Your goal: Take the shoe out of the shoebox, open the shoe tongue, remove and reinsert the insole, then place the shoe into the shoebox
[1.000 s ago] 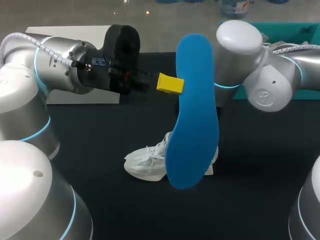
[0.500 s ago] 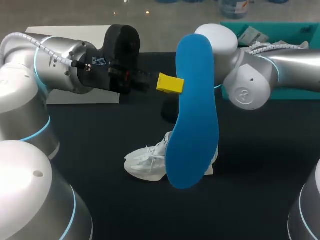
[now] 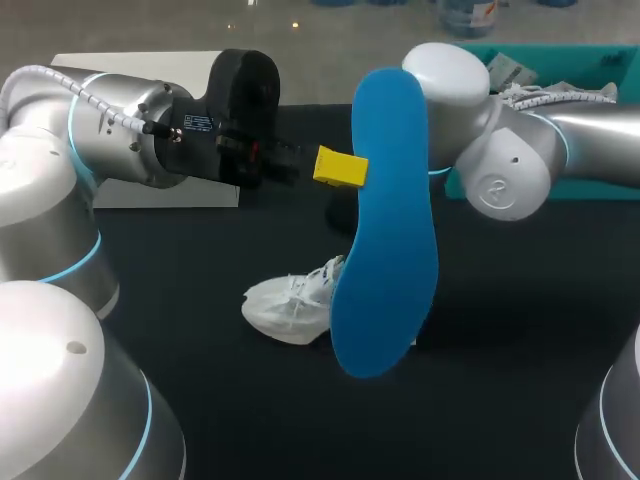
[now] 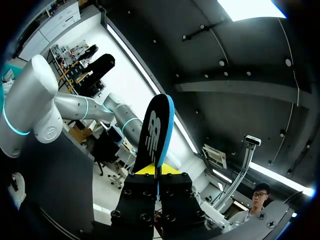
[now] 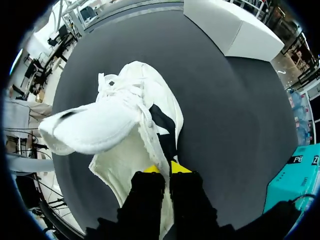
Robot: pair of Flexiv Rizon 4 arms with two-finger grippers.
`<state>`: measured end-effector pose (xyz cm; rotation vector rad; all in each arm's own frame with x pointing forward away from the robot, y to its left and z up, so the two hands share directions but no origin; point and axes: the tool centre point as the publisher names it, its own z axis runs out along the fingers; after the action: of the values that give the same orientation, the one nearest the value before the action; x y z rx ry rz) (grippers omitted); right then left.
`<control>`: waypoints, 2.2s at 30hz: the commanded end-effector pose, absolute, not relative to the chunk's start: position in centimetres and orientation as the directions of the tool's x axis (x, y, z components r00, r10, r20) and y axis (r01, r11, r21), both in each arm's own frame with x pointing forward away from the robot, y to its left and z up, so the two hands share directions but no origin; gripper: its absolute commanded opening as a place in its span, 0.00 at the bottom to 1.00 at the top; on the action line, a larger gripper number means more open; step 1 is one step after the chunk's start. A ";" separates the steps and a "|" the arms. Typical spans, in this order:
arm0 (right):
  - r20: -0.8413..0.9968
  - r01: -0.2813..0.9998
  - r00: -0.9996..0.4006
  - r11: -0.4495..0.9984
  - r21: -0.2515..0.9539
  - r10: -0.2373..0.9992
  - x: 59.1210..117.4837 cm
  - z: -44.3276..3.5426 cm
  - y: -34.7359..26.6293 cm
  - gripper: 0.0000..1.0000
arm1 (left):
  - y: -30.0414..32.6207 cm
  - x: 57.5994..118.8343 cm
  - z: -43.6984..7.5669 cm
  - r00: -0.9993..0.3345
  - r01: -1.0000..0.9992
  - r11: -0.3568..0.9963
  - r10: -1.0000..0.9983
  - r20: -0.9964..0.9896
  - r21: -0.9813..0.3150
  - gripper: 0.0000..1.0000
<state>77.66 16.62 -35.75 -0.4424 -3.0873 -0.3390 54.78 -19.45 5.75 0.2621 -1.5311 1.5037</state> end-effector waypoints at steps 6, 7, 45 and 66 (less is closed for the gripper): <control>0.158 0.809 -0.538 0.453 0.375 0.828 76.1 -32.9 15.7 0.00 | -19.5 54.7 5.7 -0.534 -0.711 0.222 0.445 0.718 -0.667 0.00; 0.158 0.809 -0.538 0.453 0.375 0.828 76.1 -32.9 15.7 0.00 | -19.5 54.7 5.7 -0.534 -0.711 0.222 0.445 0.718 -0.667 0.00; 0.230 0.957 -0.168 0.102 0.273 0.958 77.9 -34.3 15.7 0.00 | -19.5 54.7 5.7 -0.534 -0.711 0.222 0.445 0.718 -0.667 0.00; 0.361 0.970 -0.102 0.012 0.243 0.927 79.6 -37.7 15.9 0.00 | -19.5 54.7 5.7 -0.534 -0.711 0.222 0.445 0.718 -0.667 0.00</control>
<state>79.56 15.82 -37.12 -2.0365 -2.1786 -0.6407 54.77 -19.46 5.75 0.2621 -1.5310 1.5036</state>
